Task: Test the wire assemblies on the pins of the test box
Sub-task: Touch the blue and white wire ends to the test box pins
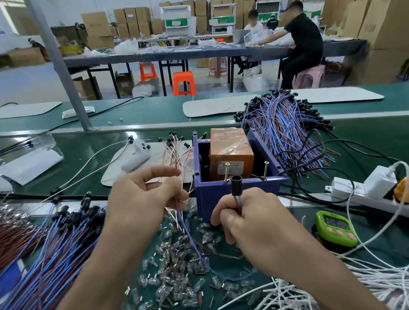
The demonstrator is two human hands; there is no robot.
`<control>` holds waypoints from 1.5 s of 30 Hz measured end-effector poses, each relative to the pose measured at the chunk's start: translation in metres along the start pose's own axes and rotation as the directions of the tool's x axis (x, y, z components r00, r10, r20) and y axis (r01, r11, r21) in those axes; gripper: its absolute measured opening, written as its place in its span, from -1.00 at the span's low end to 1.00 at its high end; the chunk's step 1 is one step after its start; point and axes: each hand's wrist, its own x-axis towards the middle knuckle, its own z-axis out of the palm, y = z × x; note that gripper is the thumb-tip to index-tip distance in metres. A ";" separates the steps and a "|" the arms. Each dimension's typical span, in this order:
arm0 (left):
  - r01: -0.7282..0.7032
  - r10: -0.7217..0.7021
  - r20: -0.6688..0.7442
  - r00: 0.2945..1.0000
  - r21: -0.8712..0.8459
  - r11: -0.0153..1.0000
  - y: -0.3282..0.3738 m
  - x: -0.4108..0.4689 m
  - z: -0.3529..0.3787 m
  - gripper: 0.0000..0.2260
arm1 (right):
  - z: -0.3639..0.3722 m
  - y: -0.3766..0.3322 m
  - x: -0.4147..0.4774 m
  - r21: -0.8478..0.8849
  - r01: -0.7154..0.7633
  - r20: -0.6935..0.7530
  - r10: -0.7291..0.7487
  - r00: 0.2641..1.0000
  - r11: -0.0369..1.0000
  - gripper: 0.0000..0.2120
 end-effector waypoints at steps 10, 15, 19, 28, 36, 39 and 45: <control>-0.182 0.563 -0.097 0.821 0.890 0.417 -0.038 -0.039 -0.018 -0.55 | 0.024 -0.002 -0.005 0.047 0.007 0.202 -0.016 0.979 0.999 -0.73; -0.190 0.202 0.240 0.950 -0.074 0.979 -0.039 -0.063 0.004 -0.75 | 0.035 -0.003 -0.003 0.092 0.003 0.270 -0.028 0.962 0.996 -0.84; -0.113 0.149 0.159 0.976 -0.212 0.971 -0.049 -0.063 0.013 -0.79 | 0.036 -0.001 -0.004 0.040 0.045 0.307 -0.055 0.950 0.998 -0.78; -0.172 0.171 -0.024 0.985 -0.199 0.965 -0.065 -0.054 0.009 -0.63 | 0.045 0.001 -0.001 0.001 0.058 0.341 -0.054 0.938 0.998 -0.80; -0.226 0.224 -0.026 0.974 -0.106 0.968 -0.078 -0.048 0.004 -0.64 | 0.047 0.008 0.000 0.003 0.088 0.353 -0.083 0.932 0.996 -0.81; -0.231 0.231 -0.015 0.973 -0.112 0.967 -0.079 -0.046 0.004 -0.64 | 0.045 0.006 0.001 0.038 0.080 0.348 -0.089 0.933 0.996 -0.78; -0.153 0.148 -0.040 0.988 -0.176 0.972 -0.081 -0.041 0.001 -0.66 | 0.045 0.015 0.008 -0.023 0.031 0.012 -0.031 0.999 0.999 -0.76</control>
